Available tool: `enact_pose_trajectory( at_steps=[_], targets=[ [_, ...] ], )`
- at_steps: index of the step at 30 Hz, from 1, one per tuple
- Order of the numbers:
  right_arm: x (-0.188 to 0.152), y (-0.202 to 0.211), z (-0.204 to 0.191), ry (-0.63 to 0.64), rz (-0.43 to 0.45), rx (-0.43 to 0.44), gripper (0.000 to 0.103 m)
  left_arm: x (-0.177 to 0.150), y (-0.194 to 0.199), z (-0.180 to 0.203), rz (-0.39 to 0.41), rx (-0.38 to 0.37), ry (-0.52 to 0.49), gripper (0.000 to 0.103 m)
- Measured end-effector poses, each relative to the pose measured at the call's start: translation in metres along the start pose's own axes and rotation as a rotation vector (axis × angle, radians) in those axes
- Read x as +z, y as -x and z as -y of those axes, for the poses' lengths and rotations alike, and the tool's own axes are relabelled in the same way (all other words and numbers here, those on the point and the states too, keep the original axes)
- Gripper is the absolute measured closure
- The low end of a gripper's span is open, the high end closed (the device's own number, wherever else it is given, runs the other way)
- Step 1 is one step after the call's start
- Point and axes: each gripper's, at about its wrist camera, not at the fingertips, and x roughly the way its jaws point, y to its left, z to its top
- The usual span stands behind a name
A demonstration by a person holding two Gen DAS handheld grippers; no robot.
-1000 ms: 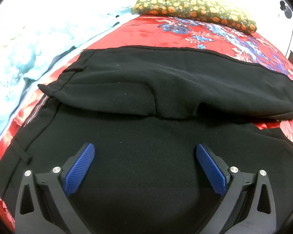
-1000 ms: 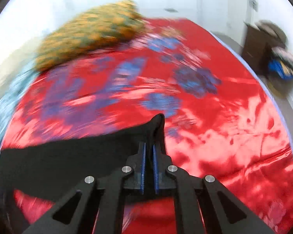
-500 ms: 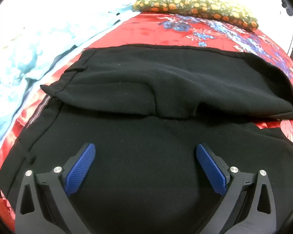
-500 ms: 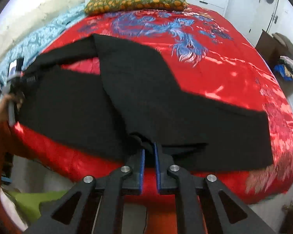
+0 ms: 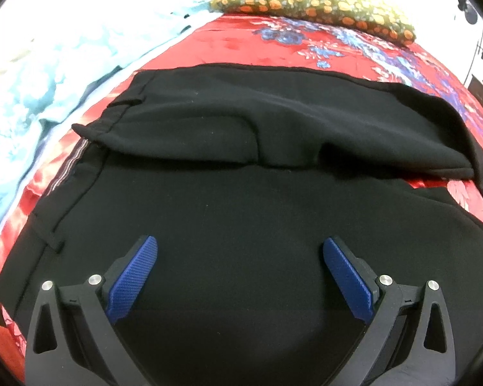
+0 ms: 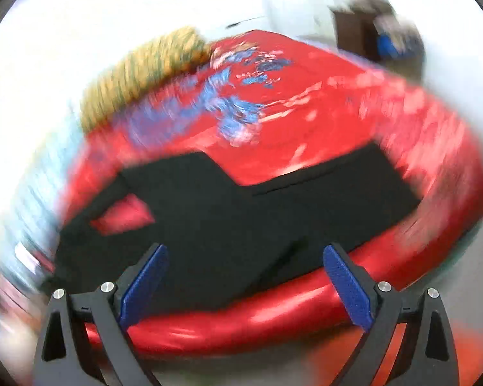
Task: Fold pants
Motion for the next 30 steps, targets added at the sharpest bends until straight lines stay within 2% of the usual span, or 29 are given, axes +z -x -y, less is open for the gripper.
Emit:
enact_pose_trajectory(
  at_steps=[2,4,7,9,11,14,17,20,23,30],
  targets=[
    [-0.014,-0.011,0.001,-0.179,-0.034,0.168,0.006,-0.001,0.000,0.001,0.006,0.007,-0.003,0.000],
    [-0.038,-0.043,-0.007,-0.363,-0.127,0.350,0.007,-0.001,0.000,0.001,0.009,0.006,-0.002,0.000],
    [-0.059,-0.082,-0.022,-0.460,-0.206,0.400,0.008,-0.001,0.000,-0.002,0.012,-0.002,0.001,0.000],
    [-0.065,-0.107,-0.026,-0.464,-0.229,0.360,0.009,-0.001,0.000,-0.003,0.014,-0.008,0.003,0.000],
    [-0.065,-0.118,-0.019,-0.467,-0.197,0.281,0.011,-0.001,0.000,-0.004,0.013,-0.014,0.004,0.000],
    [-0.058,-0.116,-0.004,-0.484,-0.125,0.229,0.013,-0.001,0.000,-0.003,0.017,-0.013,0.004,0.000],
    [-0.048,-0.109,0.009,-0.505,-0.060,0.210,0.014,-0.002,0.000,-0.002,0.022,-0.009,0.001,0.000],
    [-0.043,-0.105,0.017,-0.525,-0.015,0.188,0.022,-0.002,0.001,-0.002,0.023,-0.008,0.000,0.000],
    [-0.043,-0.103,0.026,-0.561,0.008,0.174,0.025,-0.002,0.001,-0.002,0.023,-0.008,-0.001,0.000],
    [-0.046,-0.088,0.051,-0.647,0.067,0.172,0.025,-0.001,0.001,-0.001,0.027,-0.002,-0.004,0.000]
  ],
)
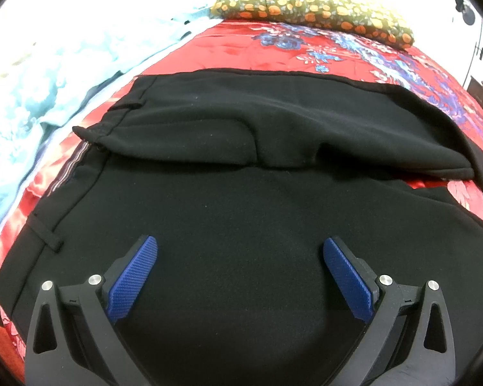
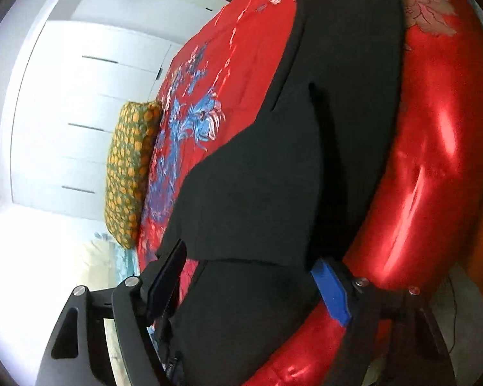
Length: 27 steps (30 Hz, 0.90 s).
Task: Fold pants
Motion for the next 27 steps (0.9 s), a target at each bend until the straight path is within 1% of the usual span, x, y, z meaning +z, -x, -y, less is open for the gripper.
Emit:
enact_pose_trajectory(
  at_steps=[3,5,6,8,9,11,12,13,16,18,19,22,27],
  targets=[
    [0.005,0.007,0.005,-0.018,0.016,0.005,0.025,0.001,0.000,0.000,0.000,-0.001,0.001,0.000],
    [0.008,0.007,0.004,-0.005,0.012,0.004,0.025,0.000,0.000,0.000,0.001,-0.001,0.001,0.000],
    [0.008,0.008,0.005,0.001,0.009,0.006,0.027,0.000,0.000,0.000,0.001,-0.001,0.001,0.000],
    [0.007,0.009,0.007,0.023,-0.014,-0.008,0.040,0.000,0.000,0.000,0.000,-0.001,0.001,0.000],
    [0.007,0.007,0.006,0.035,-0.014,-0.029,0.042,0.000,0.000,0.000,0.001,-0.001,0.001,0.000],
    [0.006,0.005,0.006,0.037,-0.005,-0.055,0.059,0.000,0.000,0.000,0.002,-0.001,0.001,0.000],
    [0.007,0.004,0.006,0.048,-0.008,-0.085,0.086,0.000,0.000,0.000,0.002,-0.001,0.001,0.000],
    [0.007,0.004,0.006,0.061,-0.005,-0.108,0.086,0.001,0.000,-0.001,0.001,-0.002,0.001,0.000],
    [0.009,0.008,0.000,0.104,0.019,-0.129,0.086,0.001,-0.001,-0.001,-0.001,-0.004,0.002,0.000],
    [0.010,0.013,-0.010,0.169,0.028,-0.139,0.086,0.001,-0.001,-0.001,0.000,-0.003,0.002,0.000],
    [0.011,0.017,-0.020,0.221,0.038,-0.144,0.086,0.002,-0.001,-0.001,-0.001,-0.003,0.002,0.000],
    [0.008,0.030,-0.048,0.351,0.064,-0.132,0.086,0.003,-0.001,-0.001,-0.013,-0.005,0.001,0.000],
    [0.002,0.048,-0.093,0.524,0.106,-0.091,0.086,0.005,-0.001,-0.002,-0.042,-0.007,0.004,0.000]
  ],
)
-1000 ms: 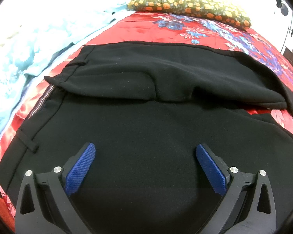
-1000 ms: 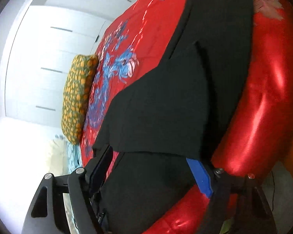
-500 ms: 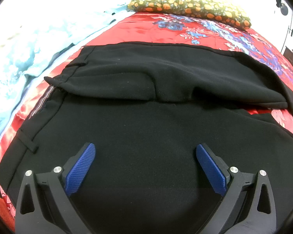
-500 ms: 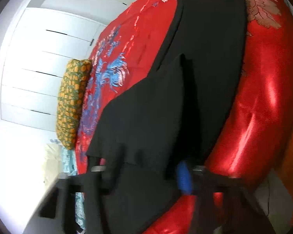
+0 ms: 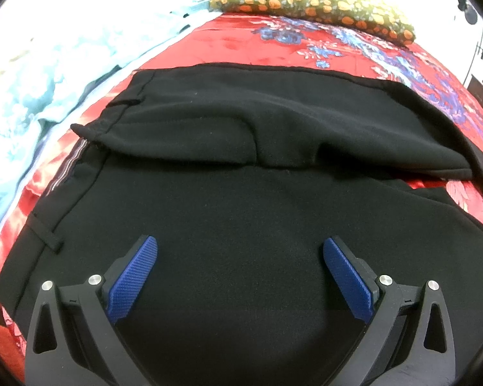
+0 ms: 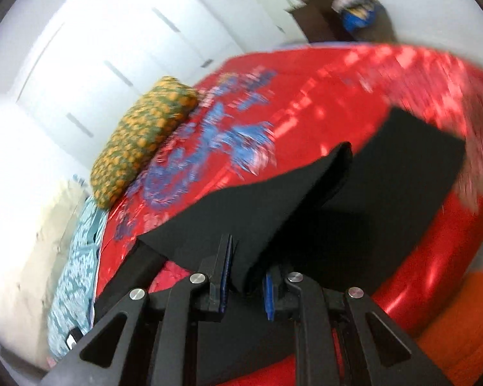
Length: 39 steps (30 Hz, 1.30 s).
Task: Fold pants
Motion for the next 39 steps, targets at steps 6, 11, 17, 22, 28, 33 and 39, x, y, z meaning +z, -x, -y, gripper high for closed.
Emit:
enact_pose_trajectory(
  at_steps=[6,11,17,22,28,33,39],
  targets=[
    [0.003,0.014,-0.017,0.092,0.024,0.018,0.086,0.000,0.002,0.001,-0.024,0.004,0.011,0.000],
    [0.005,0.014,-0.019,0.100,0.021,0.021,0.086,-0.002,0.002,0.000,-0.029,-0.001,0.008,0.000],
    [0.004,0.012,-0.020,0.107,0.013,0.021,0.086,-0.004,0.002,0.001,-0.019,0.001,0.010,0.000],
    [0.006,0.015,-0.026,0.120,0.022,0.029,0.086,-0.002,0.003,0.000,-0.038,0.001,0.008,0.000],
    [0.011,0.026,-0.043,0.192,0.054,0.055,0.086,0.016,0.017,0.012,-0.179,-0.119,-0.004,0.001],
    [0.011,0.033,-0.054,0.255,0.060,0.070,0.086,0.072,0.020,0.031,-0.216,-0.323,0.008,0.001],
    [0.020,0.040,-0.058,0.249,0.084,0.110,0.086,0.148,-0.037,0.049,-0.364,-0.489,0.224,0.001]
  ],
)
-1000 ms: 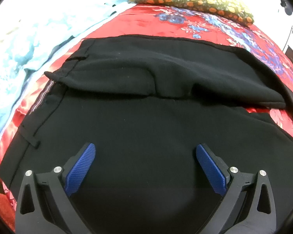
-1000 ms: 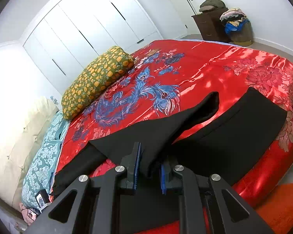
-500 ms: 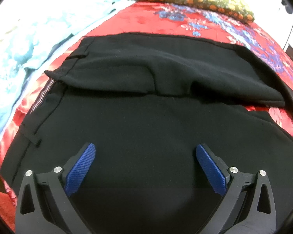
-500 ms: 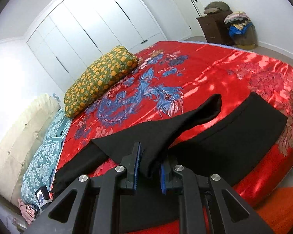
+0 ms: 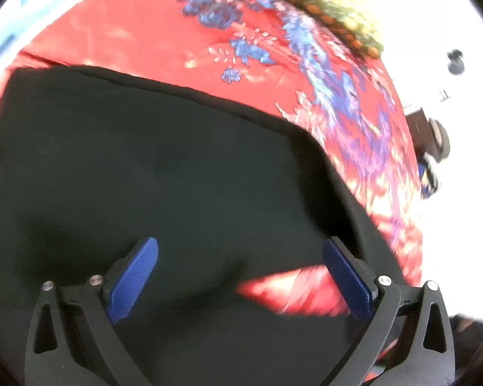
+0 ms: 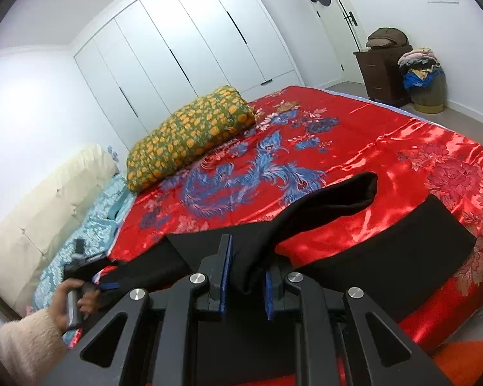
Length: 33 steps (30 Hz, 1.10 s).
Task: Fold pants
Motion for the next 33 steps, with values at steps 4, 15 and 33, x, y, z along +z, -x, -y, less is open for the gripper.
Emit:
enact_pose_trajectory(
  at_steps=[4,15,33],
  targets=[
    [0.006,0.004,0.002,0.006,0.011,0.009,0.086,0.031,-0.043,0.030,-0.074,-0.056,0.029,0.001],
    [0.018,0.037,0.024,-0.021,0.019,0.004,0.086,0.047,-0.081,0.043,-0.097,0.013,0.125,0.097],
    [0.099,-0.034,0.095,-0.070,-0.093,0.034,0.088,-0.145,0.129,0.007,0.424,0.120,-0.068,0.099]
  ],
)
